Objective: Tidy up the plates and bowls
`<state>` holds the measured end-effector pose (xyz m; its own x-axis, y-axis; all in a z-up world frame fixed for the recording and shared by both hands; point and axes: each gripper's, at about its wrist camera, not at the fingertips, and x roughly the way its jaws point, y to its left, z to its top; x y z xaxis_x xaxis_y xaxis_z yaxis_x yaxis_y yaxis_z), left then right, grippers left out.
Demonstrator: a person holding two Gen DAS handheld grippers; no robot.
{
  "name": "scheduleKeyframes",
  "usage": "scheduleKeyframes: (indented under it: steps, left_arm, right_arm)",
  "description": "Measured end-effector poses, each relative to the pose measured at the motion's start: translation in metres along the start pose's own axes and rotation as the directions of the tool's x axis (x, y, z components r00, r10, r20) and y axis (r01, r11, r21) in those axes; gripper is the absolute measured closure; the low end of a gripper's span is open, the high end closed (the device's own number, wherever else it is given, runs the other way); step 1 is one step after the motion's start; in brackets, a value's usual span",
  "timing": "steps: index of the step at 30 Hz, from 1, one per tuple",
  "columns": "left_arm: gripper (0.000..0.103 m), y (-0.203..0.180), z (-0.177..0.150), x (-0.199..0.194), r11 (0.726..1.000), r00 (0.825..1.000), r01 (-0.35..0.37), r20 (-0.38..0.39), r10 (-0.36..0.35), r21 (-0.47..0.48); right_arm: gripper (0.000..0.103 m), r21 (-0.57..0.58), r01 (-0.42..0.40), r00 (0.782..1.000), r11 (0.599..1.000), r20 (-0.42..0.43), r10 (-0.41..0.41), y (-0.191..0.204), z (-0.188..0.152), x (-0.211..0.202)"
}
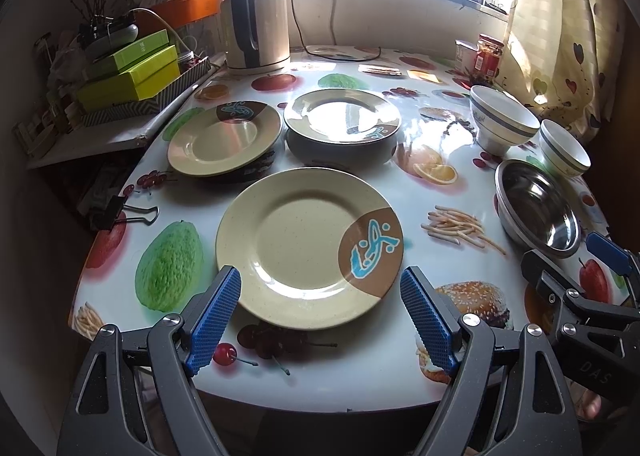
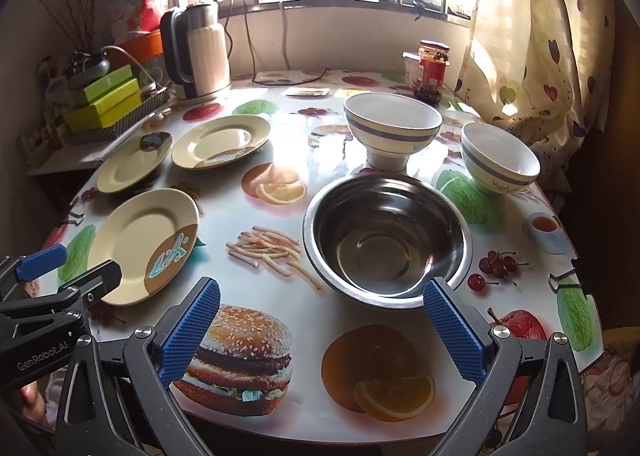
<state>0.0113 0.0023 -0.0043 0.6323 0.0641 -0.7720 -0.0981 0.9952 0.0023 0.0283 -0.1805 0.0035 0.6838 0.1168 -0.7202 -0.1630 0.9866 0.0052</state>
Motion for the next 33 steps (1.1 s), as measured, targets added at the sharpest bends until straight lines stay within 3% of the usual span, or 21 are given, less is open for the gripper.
scheduleKeyframes:
  steps: [9,22,28,33]
  left_arm:
    - [0.021,0.002,0.01,0.004,1.0,1.0,-0.011,0.001,0.011,0.003]
    - [0.021,0.036,0.056,0.019,0.998,0.999,0.039,-0.002,-0.039,-0.05]
    - [0.024,0.051,0.085,0.035,0.997,0.999,0.047,-0.005,-0.047,-0.057]
    - [0.027,0.062,0.111,0.054,0.994,0.997,0.07,-0.029,-0.073,-0.08]
  right_arm:
    - [0.0,-0.005,-0.001,1.0,1.0,0.009,0.001,-0.001,0.008,0.004]
    - [0.0,-0.044,0.002,0.996,0.999,0.089,0.002,0.011,0.06,0.014]
    - [0.0,-0.05,-0.011,1.0,0.999,0.003,0.011,0.021,0.088,0.041]
    - [0.0,-0.018,-0.024,0.999,1.0,0.022,0.024,0.031,0.11,0.056]
